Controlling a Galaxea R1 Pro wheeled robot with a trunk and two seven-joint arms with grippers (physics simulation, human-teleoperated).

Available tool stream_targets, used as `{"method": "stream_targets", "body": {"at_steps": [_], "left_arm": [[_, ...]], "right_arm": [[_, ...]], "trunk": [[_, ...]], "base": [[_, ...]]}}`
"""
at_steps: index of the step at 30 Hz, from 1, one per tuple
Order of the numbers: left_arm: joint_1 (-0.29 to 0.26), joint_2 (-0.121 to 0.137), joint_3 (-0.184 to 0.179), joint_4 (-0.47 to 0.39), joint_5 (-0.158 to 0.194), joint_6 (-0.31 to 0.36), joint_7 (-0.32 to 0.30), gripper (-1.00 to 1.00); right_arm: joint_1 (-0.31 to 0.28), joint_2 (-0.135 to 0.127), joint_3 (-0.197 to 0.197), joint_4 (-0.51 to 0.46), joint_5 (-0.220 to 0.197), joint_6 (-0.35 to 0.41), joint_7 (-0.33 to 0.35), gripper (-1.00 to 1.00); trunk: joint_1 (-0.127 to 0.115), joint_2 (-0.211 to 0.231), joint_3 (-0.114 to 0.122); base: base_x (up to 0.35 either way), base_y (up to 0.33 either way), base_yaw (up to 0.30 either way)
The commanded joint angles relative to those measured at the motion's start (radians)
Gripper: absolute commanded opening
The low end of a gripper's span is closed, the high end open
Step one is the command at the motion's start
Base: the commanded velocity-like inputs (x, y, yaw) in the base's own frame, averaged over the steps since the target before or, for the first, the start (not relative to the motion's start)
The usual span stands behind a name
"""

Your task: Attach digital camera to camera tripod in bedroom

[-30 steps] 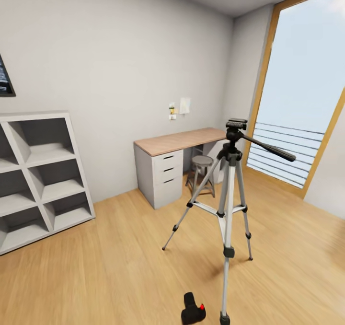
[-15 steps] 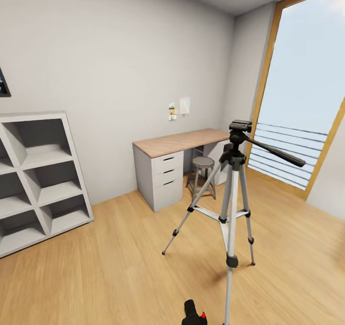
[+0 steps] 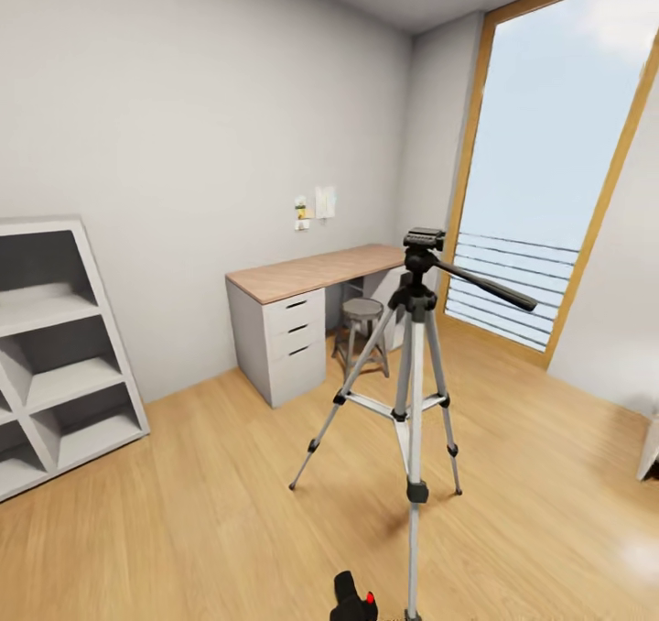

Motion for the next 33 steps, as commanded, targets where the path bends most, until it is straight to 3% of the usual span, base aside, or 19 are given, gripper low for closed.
{"method": "stream_targets", "body": {"at_steps": [1, 17, 33], "left_arm": [[0.0, 0.001, 0.0, -0.001, 0.0, 0.001, -0.001, 1.0], [0.0, 0.015, 0.0, -0.001, 0.0, 0.001, -0.001, 1.0], [0.0, 0.019, -0.001, -0.001, 0.0, 0.001, -0.001, 1.0]], "right_arm": [[-0.001, 0.0, 0.0, 0.0, -0.001, -0.003, 0.001, 1.0], [0.0, 0.0, 0.0, 0.0, -0.001, -0.003, 0.001, 1.0], [0.0, 0.0, 0.0, 0.0, -0.001, -0.003, 0.001, 1.0]], "trunk": [[0.0, 0.0, -0.001], [0.0, 0.0, -0.001], [0.0, 0.0, -0.001]], "base": [[0.001, 0.057, -0.29], [0.068, 0.22, -0.281], [0.029, 0.102, -0.055]]}}
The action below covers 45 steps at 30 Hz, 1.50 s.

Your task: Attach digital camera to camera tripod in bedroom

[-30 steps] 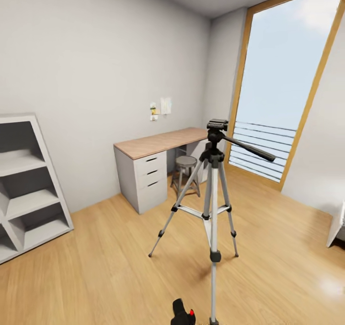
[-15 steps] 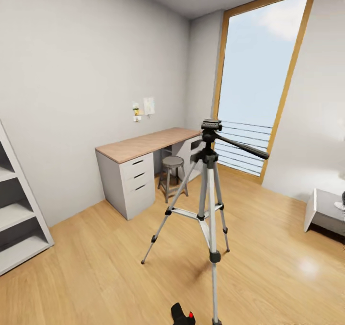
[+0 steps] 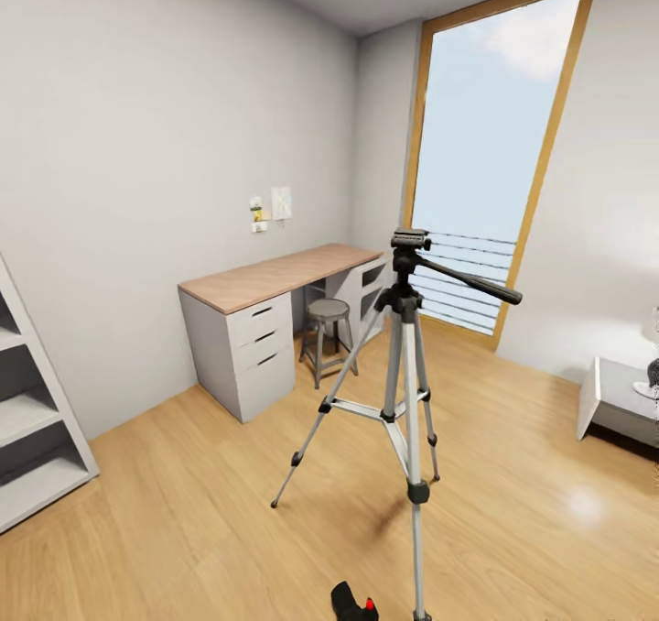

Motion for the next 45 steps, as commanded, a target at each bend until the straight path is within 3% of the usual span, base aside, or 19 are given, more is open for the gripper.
{"method": "stream_targets", "body": {"at_steps": [1, 15, 27, 45], "left_arm": [[0.0, 0.0, 0.0, -0.001, 0.0, 0.001, -0.001, 1.0], [0.0, 0.003, 0.0, -0.001, 0.0, 0.001, -0.001, 1.0], [0.0, 0.027, 0.0, -0.001, 0.0, 0.001, -0.001, 1.0], [0.0, 0.029, 0.0, -0.001, 0.0, 0.001, -0.001, 1.0]], "right_arm": [[-0.001, 0.0, 0.0, 0.0, -0.001, -0.003, 0.001, 1.0], [-0.001, 0.0, 0.0, 0.0, -0.001, -0.003, 0.001, 1.0], [-0.001, 0.0, 0.0, 0.0, -0.001, -0.003, 0.001, 1.0], [-0.001, 0.0, 0.0, 0.0, 0.0, -0.003, 0.0, 1.0]], "trunk": [[0.0, 0.0, -0.001], [0.0, 0.0, -0.001], [0.0, 0.0, -0.001], [0.0, 0.0, -0.001]], "base": [[0.002, 0.006, -0.178], [0.0, 0.001, -0.273], [0.0, 0.013, -0.299], [0.0, 0.221, -0.278]]}}
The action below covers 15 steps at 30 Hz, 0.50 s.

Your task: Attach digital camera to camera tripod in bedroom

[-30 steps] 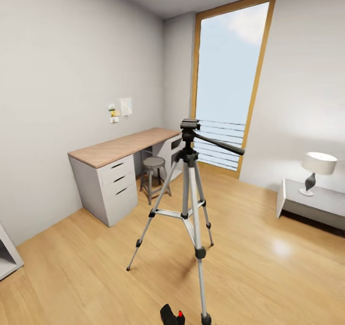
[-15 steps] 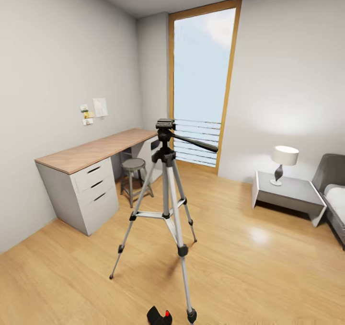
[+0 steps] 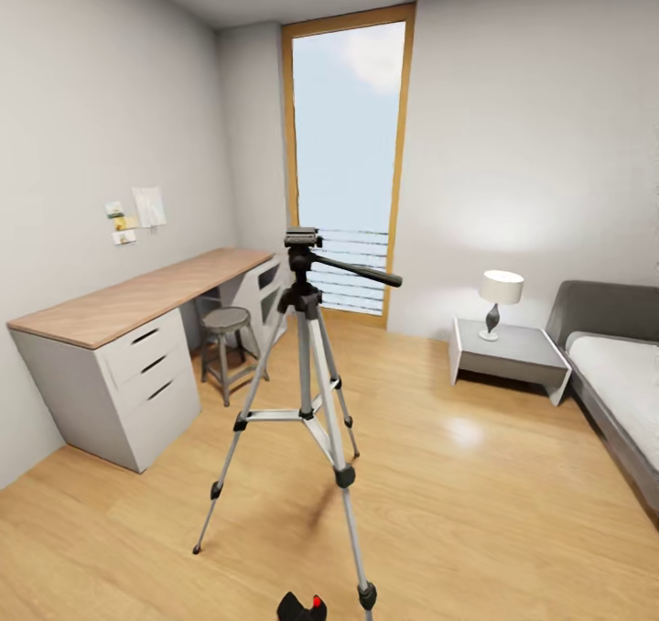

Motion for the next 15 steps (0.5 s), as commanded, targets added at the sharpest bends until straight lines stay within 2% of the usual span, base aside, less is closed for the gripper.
{"method": "stream_targets", "body": {"at_steps": [1, 6, 9, 15], "left_arm": [[0.0, 0.0, 0.0, -0.001, 0.0, 0.001, -0.001, 1.0], [0.0, 0.006, 0.002, -0.015, 0.0, -0.008, 0.0, 1.0], [0.0, 0.019, 0.003, -0.057, 0.0, -0.01, 0.002, 1.0], [0.0, 0.069, 0.005, -0.263, 0.0, 0.014, 0.008, 1.0]], "right_arm": [[-0.001, 0.0, 0.0, 0.001, -0.001, -0.003, 0.001, 1.0], [0.0, 0.0, 0.002, -0.001, 0.001, -0.001, -0.002, 1.0], [0.0, -0.001, 0.003, -0.007, 0.003, -0.001, -0.005, 1.0], [0.0, -0.026, 0.004, -0.103, 0.005, 0.0, -0.046, 1.0]], "trunk": [[0.0, -0.001, -0.001], [0.0, -0.001, -0.001], [0.0, -0.001, -0.001], [0.0, -0.001, -0.001]], "base": [[0.0, 0.143, -0.105], [0.0, 0.066, -0.049], [0.0, 0.02, -0.014], [0.0, 0.006, -0.005]]}}
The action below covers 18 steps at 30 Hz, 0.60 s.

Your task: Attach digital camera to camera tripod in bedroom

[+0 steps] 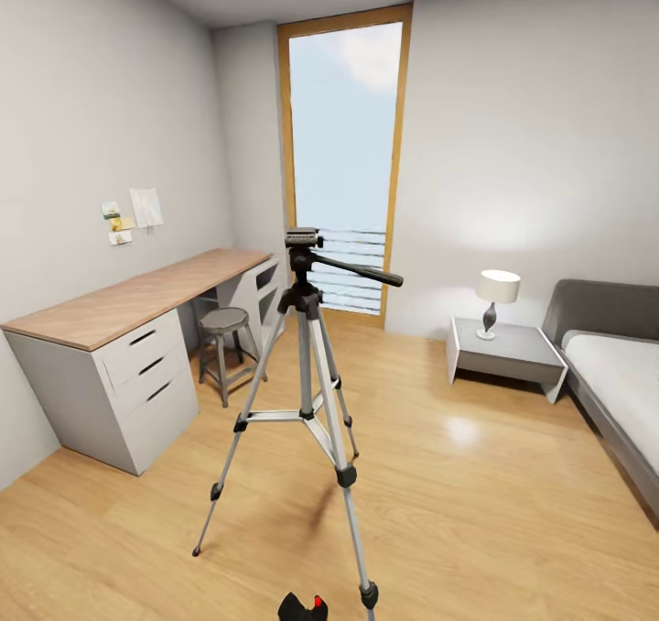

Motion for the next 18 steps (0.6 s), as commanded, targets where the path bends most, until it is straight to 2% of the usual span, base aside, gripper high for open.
{"method": "stream_targets", "body": {"at_steps": [1, 2, 4, 6, 7, 9, 10, 11, 13, 15, 17, 18], "left_arm": [[0.0, 0.007, 0.001, -0.031, 0.001, 0.012, 0.001, 1.0], [0.0, 0.019, 0.004, -0.089, 0.001, 0.04, 0.001, 1.0], [0.0, 0.025, 0.009, -0.147, 0.001, 0.078, 0.002, 1.0], [0.0, 0.028, 0.012, -0.209, 0.002, 0.124, 0.002, 1.0], [0.0, 0.03, 0.013, -0.272, 0.002, 0.175, 0.001, 1.0], [0.0, 0.031, 0.015, -0.333, 0.002, 0.228, 0.001, 1.0], [-0.016, 0.029, 0.017, -0.556, 0.002, 0.402, 0.0, 1.0], [-0.033, 0.026, 0.017, -0.584, 0.002, 0.435, 0.0, 1.0], [-0.081, 0.022, 0.017, -0.595, 0.002, 0.473, -0.002, 1.0], [-0.117, 0.02, 0.017, -0.578, 0.002, 0.489, -0.004, 1.0], [-0.15, 0.019, 0.017, -0.545, 0.002, 0.5, -0.006, 1.0], [-0.185, 0.018, 0.017, -0.493, 0.002, 0.505, -0.009, 1.0]], "right_arm": [[0.0, -0.007, 0.001, -0.022, 0.0, -0.003, -0.01, 1.0], [0.0, -0.021, 0.001, -0.068, -0.001, -0.003, -0.023, 1.0], [-0.001, -0.032, 0.001, -0.116, -0.002, -0.003, -0.031, 1.0], [-0.001, -0.04, 0.001, -0.16, -0.003, -0.004, -0.035, 1.0], [-0.001, -0.044, 0.0, -0.199, -0.003, -0.006, -0.037, 1.0], [-0.001, -0.047, 0.0, -0.237, -0.003, -0.008, -0.039, 1.0], [-0.001, -0.053, -0.002, -0.495, -0.004, 0.002, -0.045, 1.0], [-0.003, -0.054, -0.002, -0.562, -0.004, 0.013, -0.046, 1.0], [-0.017, -0.054, -0.002, -0.633, -0.004, 0.049, -0.047, 1.0], [-0.042, -0.054, -0.002, -0.662, -0.004, 0.086, -0.048, 1.0], [-0.076, -0.055, -0.002, -0.68, -0.004, 0.128, -0.048, 1.0], [-0.117, -0.055, -0.005, -0.695, -0.005, 0.188, -0.048, 1.0]], "trunk": [[0.0, -0.001, -0.001], [0.0, -0.001, -0.001], [0.0, -0.001, -0.001], [0.0, -0.001, -0.001], [0.0, -0.001, -0.001], [0.0, -0.001, -0.001], [0.0, -0.001, -0.001], [0.0, -0.001, -0.001], [0.0, -0.001, -0.001], [0.0, -0.001, -0.001], [0.0, -0.001, -0.001], [0.0, -0.001, -0.001]], "base": [[0.0, 0.003, -0.002], [0.0, 0.002, -0.001], [0.0, 0.001, -0.001], [0.0, 0.0, 0.0], [0.0, 0.0, 0.0], [0.0, 0.0, 0.0], [0.0, 0.0, 0.0], [0.0, 0.0, 0.0], [0.0, 0.0, 0.0], [0.0, 0.0, 0.0], [0.0, 0.0, 0.0], [0.0, 0.0, 0.0]]}}
